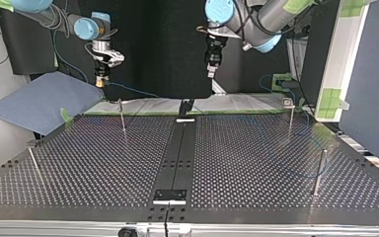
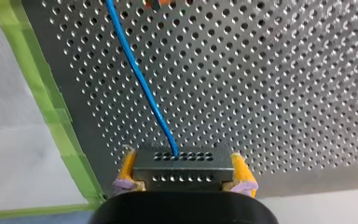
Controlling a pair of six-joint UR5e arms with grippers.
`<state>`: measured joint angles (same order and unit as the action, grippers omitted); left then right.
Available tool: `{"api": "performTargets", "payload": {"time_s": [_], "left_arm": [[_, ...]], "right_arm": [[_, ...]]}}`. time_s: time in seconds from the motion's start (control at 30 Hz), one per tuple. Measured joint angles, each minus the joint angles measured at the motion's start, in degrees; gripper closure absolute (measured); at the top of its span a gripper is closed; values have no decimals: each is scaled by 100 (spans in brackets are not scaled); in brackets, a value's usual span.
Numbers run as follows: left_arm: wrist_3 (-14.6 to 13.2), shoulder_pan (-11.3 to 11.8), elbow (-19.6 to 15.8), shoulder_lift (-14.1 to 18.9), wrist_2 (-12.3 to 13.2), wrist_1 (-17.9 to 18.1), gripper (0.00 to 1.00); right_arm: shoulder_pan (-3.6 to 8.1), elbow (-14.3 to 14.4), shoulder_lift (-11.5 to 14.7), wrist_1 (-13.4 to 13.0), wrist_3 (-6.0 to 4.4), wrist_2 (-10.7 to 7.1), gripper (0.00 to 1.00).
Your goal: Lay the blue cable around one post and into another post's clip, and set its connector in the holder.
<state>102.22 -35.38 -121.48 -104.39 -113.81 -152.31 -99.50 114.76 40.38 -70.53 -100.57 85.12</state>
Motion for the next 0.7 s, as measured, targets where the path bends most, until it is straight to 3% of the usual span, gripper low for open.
{"api": "performTargets", "payload": {"time_s": [0.27, 0.53, 0.7], "left_arm": [[-116, -369, 205, -369, 274, 369, 0], [85, -724, 312, -743, 493, 742, 0], [-30, -661, 343, -992, 464, 989, 0]], "right_arm": [[-4, -2, -2, 25, 53, -337, 100], [-20, -4, 0, 30, 79, -604, 100], [-33, -3, 1, 30, 88, -643, 100]]}}
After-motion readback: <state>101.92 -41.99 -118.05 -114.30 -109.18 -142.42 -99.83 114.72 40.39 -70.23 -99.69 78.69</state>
